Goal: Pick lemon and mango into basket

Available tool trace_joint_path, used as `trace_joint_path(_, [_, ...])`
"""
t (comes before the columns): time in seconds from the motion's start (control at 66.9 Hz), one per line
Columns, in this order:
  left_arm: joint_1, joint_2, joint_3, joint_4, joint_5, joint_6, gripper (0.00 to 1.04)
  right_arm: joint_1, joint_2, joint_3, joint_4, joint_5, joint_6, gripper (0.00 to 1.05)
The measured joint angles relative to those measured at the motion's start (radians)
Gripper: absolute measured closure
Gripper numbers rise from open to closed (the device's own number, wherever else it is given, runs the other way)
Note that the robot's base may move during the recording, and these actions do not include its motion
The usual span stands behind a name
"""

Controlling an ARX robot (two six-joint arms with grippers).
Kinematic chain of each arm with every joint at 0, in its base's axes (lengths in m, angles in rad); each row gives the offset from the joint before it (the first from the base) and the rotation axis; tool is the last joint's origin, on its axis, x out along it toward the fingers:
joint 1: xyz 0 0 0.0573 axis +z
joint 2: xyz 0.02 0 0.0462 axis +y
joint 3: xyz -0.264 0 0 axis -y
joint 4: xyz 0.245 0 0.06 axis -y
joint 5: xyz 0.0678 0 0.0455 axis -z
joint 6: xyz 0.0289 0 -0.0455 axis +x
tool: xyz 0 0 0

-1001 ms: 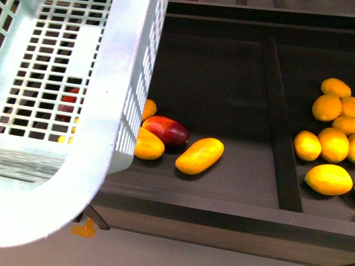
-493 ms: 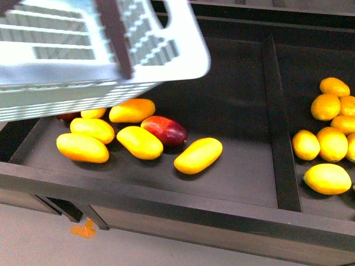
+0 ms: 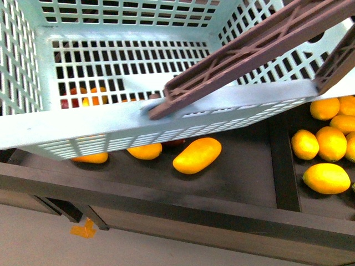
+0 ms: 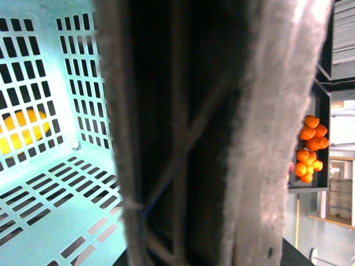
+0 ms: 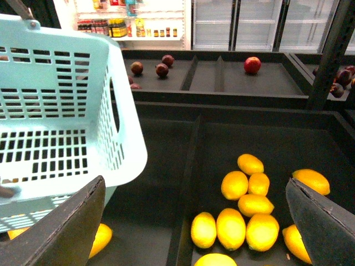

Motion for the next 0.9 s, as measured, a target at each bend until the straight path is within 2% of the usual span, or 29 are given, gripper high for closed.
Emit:
trace_joint_path(0.149, [-0.024,-0.002,-0.039,0.107,0.0,-0.066,0.9,0.0,0.0,0.0,0.0,0.0,0.0,0.09])
trace_joint_path(0.284, [-0.028,-0.002,-0.059,0.111,0.016,-0.099,0.9,0.0,0.0,0.0,0.0,0.0,0.0,0.09])
trace_joint_path(0.448, [-0.026,-0.002,-0.059,0.111,-0.01,-0.103,0.9,-0.002,0.01,0.004,-0.014,-0.002,0.009,0.09])
trace_joint_path(0.493, [-0.023,-0.002,-0.059,0.111,-0.011,-0.103,0.9,-0.026,0.069,0.052,-0.136,-0.053,0.074,0.09])
trace_joint_path(0.538, [-0.021,-0.002,-0.059,0.111,-0.011,-0.104,0.9,-0.105,0.206,0.126,-0.259,-0.122,0.147,0.09])
trace_joint_path(0.583, [-0.022,-0.002,-0.059,0.111,-0.008,-0.103,0.9,-0.185,0.315,0.164,-0.262,-0.174,0.19,0.09])
trace_joint_path(0.657, [-0.024,-0.002,-0.059,0.111,-0.001,-0.103,0.9,-0.338,0.496,0.216,-0.162,-0.252,0.208,0.09])
trace_joint_path(0.732, [-0.025,-0.002,-0.059,0.111,0.008,-0.107,0.9,-0.442,0.678,0.245,-0.008,-0.254,0.192,0.09])
trace_joint_path(0.896, [-0.025,-0.002,-0.059,0.111,-0.004,-0.105,0.9,-0.506,1.182,0.299,0.362,-0.209,0.1,0.09])
